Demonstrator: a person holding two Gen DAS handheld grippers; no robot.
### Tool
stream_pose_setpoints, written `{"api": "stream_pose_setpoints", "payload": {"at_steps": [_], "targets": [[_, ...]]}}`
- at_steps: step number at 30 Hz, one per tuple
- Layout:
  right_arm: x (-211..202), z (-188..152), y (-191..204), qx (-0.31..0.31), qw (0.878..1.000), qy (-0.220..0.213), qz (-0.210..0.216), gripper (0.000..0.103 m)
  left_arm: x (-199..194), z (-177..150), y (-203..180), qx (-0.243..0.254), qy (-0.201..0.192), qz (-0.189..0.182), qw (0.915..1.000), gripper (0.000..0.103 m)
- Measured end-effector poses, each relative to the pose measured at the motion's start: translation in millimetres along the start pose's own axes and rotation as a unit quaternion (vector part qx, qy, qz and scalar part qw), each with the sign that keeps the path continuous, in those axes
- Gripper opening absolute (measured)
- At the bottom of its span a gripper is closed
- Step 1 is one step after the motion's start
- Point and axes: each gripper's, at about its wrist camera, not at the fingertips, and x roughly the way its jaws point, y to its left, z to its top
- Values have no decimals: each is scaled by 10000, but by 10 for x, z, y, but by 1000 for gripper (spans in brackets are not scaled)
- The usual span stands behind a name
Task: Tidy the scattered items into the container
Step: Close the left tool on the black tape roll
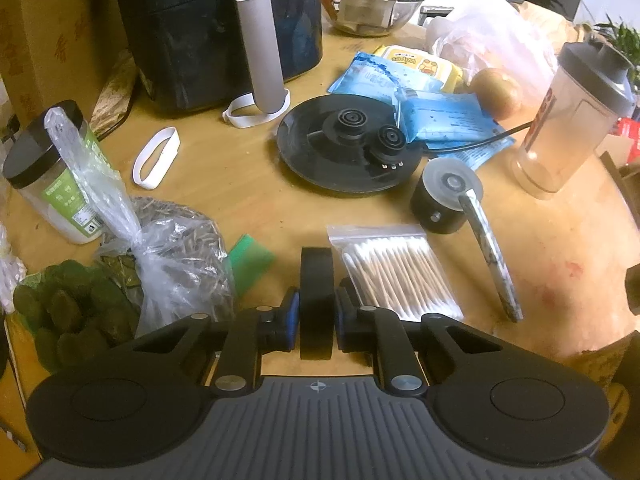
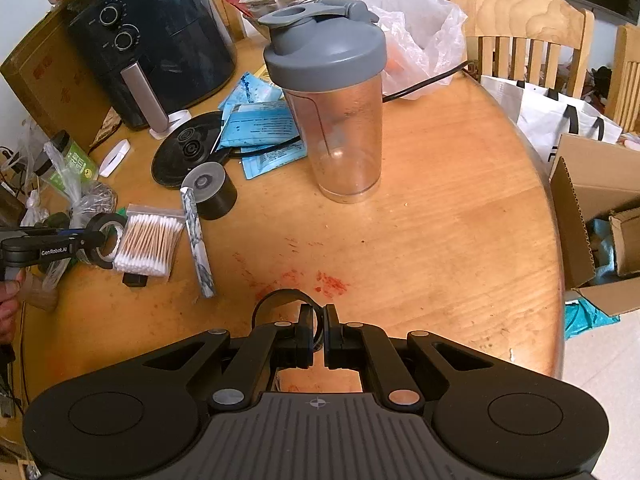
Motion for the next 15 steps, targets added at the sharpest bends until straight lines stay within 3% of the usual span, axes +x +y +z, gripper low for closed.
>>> {"api": "stream_pose_setpoints", "payload": {"at_steps": [15], "targets": [[-57,19,85,-192,9998,-53,56,7,-396,-54,-84,-99,-317,-16,9994,18]]}}
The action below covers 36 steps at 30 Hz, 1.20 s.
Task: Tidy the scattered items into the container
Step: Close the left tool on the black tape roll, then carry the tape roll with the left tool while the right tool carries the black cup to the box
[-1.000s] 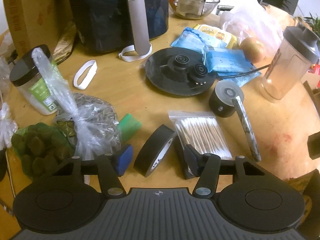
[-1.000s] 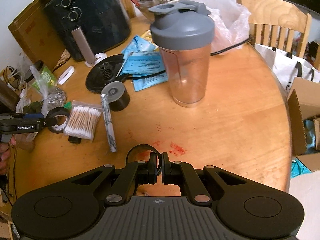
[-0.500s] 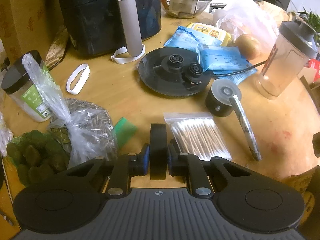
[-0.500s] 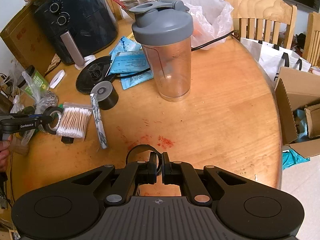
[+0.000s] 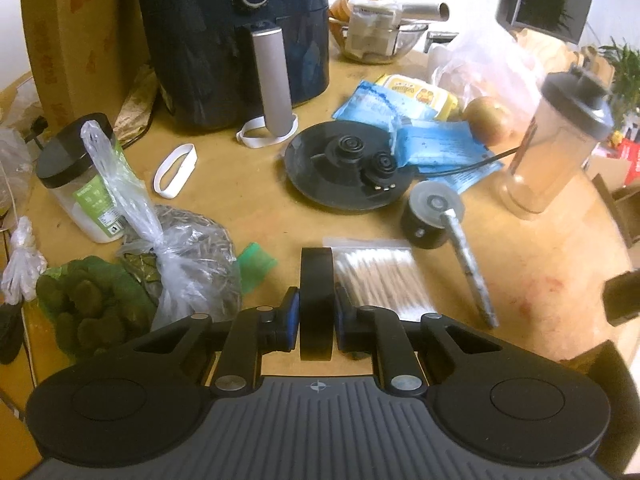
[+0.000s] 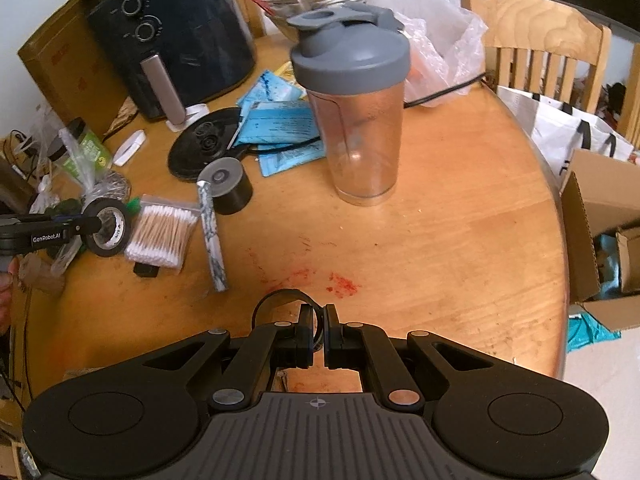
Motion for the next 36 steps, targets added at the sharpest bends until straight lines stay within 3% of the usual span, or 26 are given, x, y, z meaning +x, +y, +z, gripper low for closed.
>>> {"api": "stream_pose_setpoints", "payload": {"at_steps": [11,19,36], "targets": [[-109,86,65,-254,9994,-157,181,7,-463,-19,-187,-182,-418,-182,9988,18],[-220,125,172,-527,9974,-219,451,7,-746,-62,-308,-317,-631,-114,9974,18],[-313,82,307,-910,9917,-134,899,7,-1144,-321,-502,-714,-509,47,9961,18]]}}
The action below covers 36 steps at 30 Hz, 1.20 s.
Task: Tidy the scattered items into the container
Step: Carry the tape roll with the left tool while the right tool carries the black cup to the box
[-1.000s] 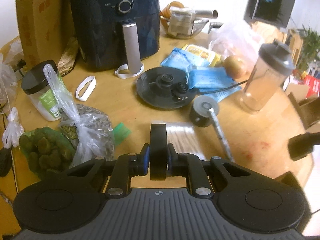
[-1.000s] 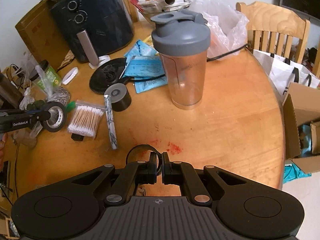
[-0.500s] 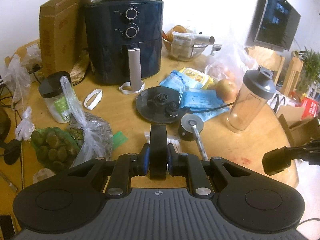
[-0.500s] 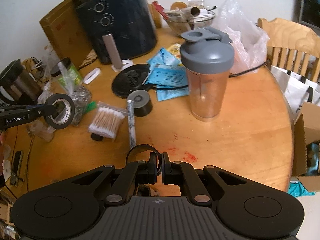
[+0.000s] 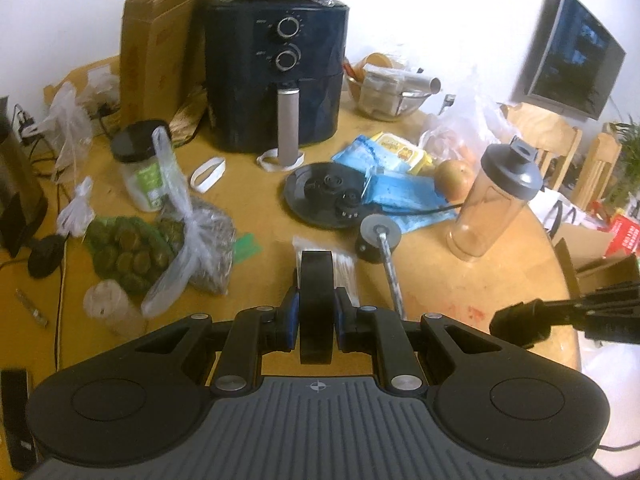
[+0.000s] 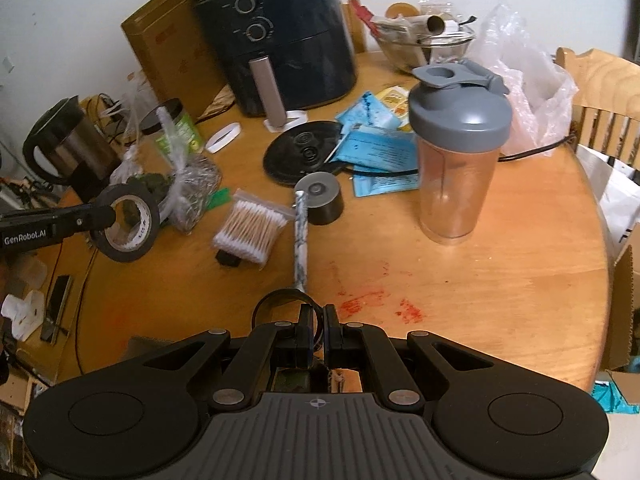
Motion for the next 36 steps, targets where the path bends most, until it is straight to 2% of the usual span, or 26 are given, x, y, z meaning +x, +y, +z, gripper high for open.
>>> {"api": "stream_pose_setpoints", "payload": {"at_steps": [19,27,36], "targets": [[-8,-116,100,-270,9989,158,350,7,-311,-676,76,-801,550,362,9946,18],[27,-186,169,-329,9981,252,447,7,-389,-933,39,-935,791,231,9922,18],[23,-241,163,-316,9984,259,389,7,-288,-1124,-3,-992,1100,110,9889,18]]}}
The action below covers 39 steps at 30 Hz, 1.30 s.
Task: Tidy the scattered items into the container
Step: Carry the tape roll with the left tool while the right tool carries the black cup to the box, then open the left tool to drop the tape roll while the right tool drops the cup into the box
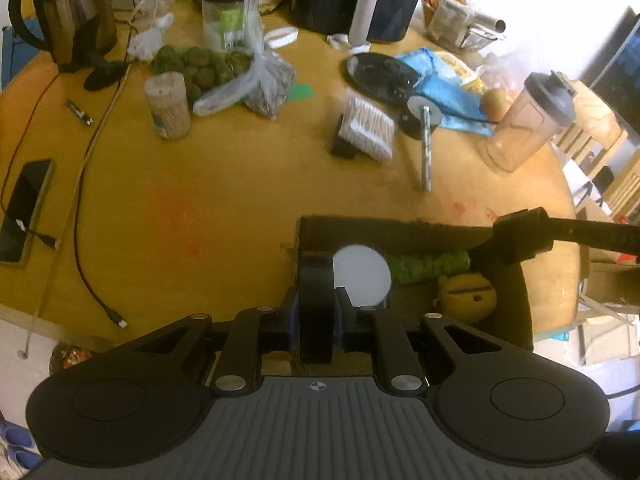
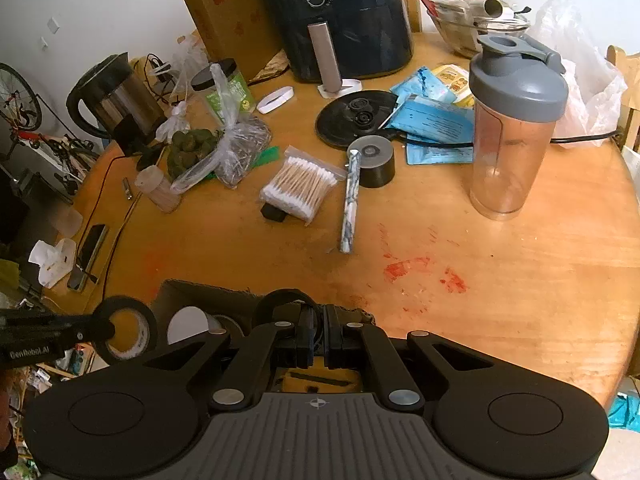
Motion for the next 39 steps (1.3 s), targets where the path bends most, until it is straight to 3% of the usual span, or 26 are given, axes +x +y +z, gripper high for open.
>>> {"api": "stream_pose_setpoints", "payload": {"at_steps": [8,9,10,12,15,28,33,34,36,38,39], "targets": [[-27,-28,-56,109,9998,-44,-147,7,127,-47,-22,81,166,114,9998,18],[-29,-30,-62,133,9998,-46,-170,7,131,-42,-23,114,179,138,9997,22],[-30,-32,-67,155,9997,-47,-189,7,138,-33,-28,242,212,138,9994,36],[-27,-34,-75,168,9997,-35,-201,7,138,-24,-22,441,221,131,9987,50],[-5,-36,-69,199,9996,-18,-203,7,98,-3,17,372,93,82,9992,53],[136,3,48,67,9999,135,-24,7,17,144,217,-32,-149,374,9992,54],[217,40,149,-33,9996,183,229,8,3,186,343,-224,-209,451,9985,54],[229,43,169,-41,9993,177,312,10,4,194,359,-244,-214,457,9984,54],[256,52,205,-36,9992,163,368,26,8,209,382,-267,-217,465,9983,54],[280,56,229,-55,9992,157,362,51,14,225,391,-260,-217,462,9984,54],[285,58,236,-52,9994,137,315,57,18,231,391,-246,-215,446,9985,54]]}}
